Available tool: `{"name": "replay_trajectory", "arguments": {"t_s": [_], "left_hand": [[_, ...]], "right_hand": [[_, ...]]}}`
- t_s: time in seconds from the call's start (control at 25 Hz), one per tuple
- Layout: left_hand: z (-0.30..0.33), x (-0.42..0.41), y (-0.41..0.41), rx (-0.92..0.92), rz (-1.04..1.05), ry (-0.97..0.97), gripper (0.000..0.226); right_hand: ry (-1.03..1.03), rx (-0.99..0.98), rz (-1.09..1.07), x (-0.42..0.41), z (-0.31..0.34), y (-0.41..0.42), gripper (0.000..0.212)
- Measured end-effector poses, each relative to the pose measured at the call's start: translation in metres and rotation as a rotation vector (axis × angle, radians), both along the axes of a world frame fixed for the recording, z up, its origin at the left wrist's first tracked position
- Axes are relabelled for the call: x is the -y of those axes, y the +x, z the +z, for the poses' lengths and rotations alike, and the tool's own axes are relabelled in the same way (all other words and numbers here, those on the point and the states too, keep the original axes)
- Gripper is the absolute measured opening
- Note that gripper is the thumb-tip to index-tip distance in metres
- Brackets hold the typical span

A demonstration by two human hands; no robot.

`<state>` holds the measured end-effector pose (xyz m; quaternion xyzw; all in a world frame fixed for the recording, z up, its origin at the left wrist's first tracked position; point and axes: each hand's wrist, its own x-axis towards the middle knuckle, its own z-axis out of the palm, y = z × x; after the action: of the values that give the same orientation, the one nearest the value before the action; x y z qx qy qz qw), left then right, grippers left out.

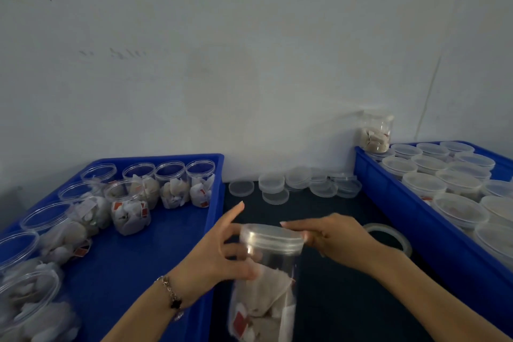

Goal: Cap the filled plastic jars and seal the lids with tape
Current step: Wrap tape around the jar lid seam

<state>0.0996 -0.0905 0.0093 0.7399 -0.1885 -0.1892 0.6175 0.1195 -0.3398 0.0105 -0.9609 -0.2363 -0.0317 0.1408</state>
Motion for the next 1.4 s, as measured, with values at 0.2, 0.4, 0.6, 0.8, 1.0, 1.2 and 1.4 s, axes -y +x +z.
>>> {"name": "replay_trajectory", "arguments": {"t_s": [0.2,0.4,0.6,0.8,1.0,1.2,1.4], "left_hand": [[-0.019,0.013,0.002,0.236,-0.221,0.464,0.127],[-0.024,0.036,0.005,0.333,-0.246,0.672,0.082],[-0.012,0.024,0.004,0.571,-0.451,0.83,0.075],[-0.02,0.024,0.007,0.58,-0.428,0.969,0.087],[-0.04,0.029,0.003,0.629,-0.311,1.004,0.087],[-0.042,0.026,0.003,0.686,-0.3,1.01,0.077],[-0.04,0.026,0.003,0.721,-0.285,1.008,0.078]], "right_hand": [[-0.125,0.059,-0.031,-0.008,-0.037,-0.002,0.039],[0.034,0.043,0.017,-0.013,-0.045,-0.008,0.08],[-0.088,-0.008,0.03,-0.003,-0.057,-0.021,0.088],[-0.099,-0.143,0.079,-0.012,-0.083,-0.032,0.083],[-0.012,-0.366,0.044,-0.018,-0.089,-0.035,0.072],[0.302,-0.474,0.068,-0.013,-0.076,-0.036,0.019],[0.21,-0.369,0.044,-0.002,-0.054,-0.046,0.019]]}}
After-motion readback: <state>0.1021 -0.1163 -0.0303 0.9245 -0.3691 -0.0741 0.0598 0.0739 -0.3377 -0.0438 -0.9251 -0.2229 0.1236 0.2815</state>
